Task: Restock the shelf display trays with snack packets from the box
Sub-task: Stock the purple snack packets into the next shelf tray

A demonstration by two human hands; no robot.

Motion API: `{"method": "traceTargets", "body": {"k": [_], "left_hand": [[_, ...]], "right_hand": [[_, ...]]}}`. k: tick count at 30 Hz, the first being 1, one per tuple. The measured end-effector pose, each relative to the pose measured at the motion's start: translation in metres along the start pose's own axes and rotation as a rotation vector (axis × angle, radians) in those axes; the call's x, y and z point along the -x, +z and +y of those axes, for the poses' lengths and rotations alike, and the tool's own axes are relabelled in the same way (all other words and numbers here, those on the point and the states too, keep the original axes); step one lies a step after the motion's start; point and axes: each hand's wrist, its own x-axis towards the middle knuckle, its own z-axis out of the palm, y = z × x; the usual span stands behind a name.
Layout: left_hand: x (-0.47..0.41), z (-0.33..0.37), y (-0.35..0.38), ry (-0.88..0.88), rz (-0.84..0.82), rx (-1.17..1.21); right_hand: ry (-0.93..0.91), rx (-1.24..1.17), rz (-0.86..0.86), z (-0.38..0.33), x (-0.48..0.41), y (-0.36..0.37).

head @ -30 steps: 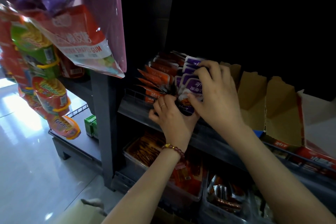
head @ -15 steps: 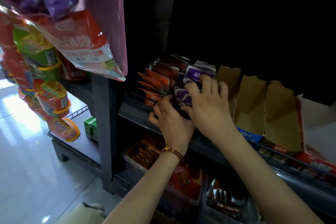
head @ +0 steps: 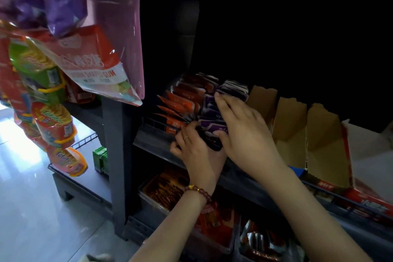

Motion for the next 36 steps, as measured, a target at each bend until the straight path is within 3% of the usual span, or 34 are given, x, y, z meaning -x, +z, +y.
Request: {"method": "traceTargets", "body": {"k": [9,11,12,14,16,20,26,36], "left_hand": [[0.0,-0.002,-0.002,-0.006,-0.059,-0.016],[0.001,-0.003,-0.003,-0.023,-0.089,-0.029],[0.001,-0.003,-0.003,-0.02,-0.094,-0.026],[0.0,-0.002,-0.004,0.003,-0.083,-0.02],[0.0,-0.004,-0.003,0.01,-0.067,-0.027],[-0.001,-0.004,0.001,0.019,-0.043,-0.055],[0.002,-0.006,0.004,0.038,-0.043,-0.107],[0.0,-0.008,0.005,0.059,-0.052,-0.121]], "right_hand": [[0.032,-0.147,-0.272,0.006,-0.007,-0.013],[0.068,-0.273,-0.348,0.007,-0.008,-0.018],[0.092,-0.404,-0.333,0.009,-0.008,-0.02],[0.152,-0.678,-0.134,0.014,-0.01,-0.022],[0.194,-0.711,0.067,0.026,-0.009,-0.021],[0.222,-0.679,-0.086,0.04,-0.001,-0.013],[0.197,-0.853,0.062,0.044,0.0,0.002],[0.201,-0.746,0.166,0.037,-0.004,0.007]]}}
